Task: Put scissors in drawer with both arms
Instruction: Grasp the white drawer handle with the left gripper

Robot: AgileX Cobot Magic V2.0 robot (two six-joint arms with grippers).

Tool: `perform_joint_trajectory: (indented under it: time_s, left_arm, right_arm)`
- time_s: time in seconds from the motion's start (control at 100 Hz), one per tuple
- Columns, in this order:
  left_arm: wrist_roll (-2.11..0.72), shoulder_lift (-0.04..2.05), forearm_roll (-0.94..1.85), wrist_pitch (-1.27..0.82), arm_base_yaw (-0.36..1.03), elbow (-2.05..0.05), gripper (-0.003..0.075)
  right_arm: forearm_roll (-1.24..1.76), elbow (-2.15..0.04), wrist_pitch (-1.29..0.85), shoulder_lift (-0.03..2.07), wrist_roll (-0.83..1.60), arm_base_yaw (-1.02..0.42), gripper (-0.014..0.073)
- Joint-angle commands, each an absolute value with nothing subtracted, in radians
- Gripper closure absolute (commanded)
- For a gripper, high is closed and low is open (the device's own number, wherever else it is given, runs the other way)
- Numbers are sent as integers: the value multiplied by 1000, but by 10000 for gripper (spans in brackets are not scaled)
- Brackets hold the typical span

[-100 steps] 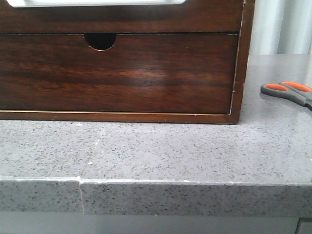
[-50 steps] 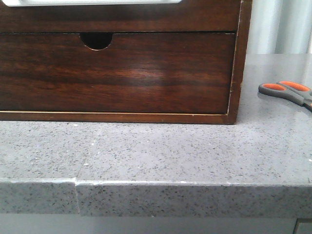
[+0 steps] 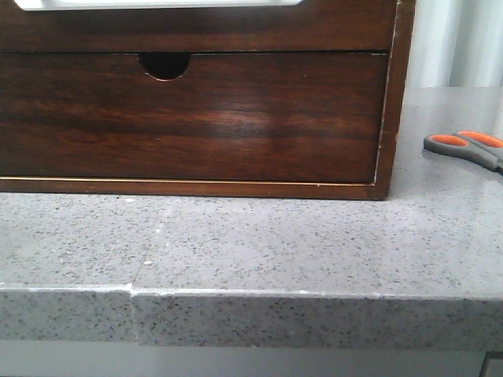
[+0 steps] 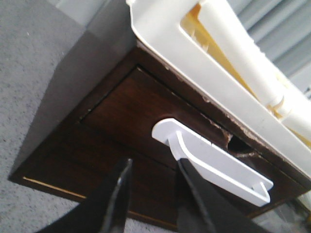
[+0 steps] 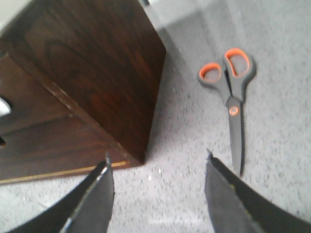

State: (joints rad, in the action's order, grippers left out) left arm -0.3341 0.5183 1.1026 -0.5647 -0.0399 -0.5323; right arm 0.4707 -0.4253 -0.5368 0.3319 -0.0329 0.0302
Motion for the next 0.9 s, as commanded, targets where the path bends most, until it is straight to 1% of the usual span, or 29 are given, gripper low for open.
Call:
perform_joint_trajectory:
  time_s: [0.0,0.07,0.21,0.4,0.66,0.89]
  left_arm:
    - [-342,604,1156,-599,6,-594,461]
    - [-329,670,1271,-642,41,-598,445]
    - [-329,804,1542,-693,97,-598,445]
    - [-404,938,1741,-721,150,-611,445]
    - [-440,1046,1837,-737,158,-611,445]
    - [-440,1074,1856,-756,158,-637,445]
  right_arm:
    - [471,-463,-443,351,-19,29,209]
    - [469,-463,-443,351,-19,29,209]
    - [469,-463,-431,351,-19,29,209]
    - [469,-463,-425,351,-19,29,209]
    - [469,-463,-426,351,-19,29,209]
    - [469,-461,-426,351,-19,29,209]
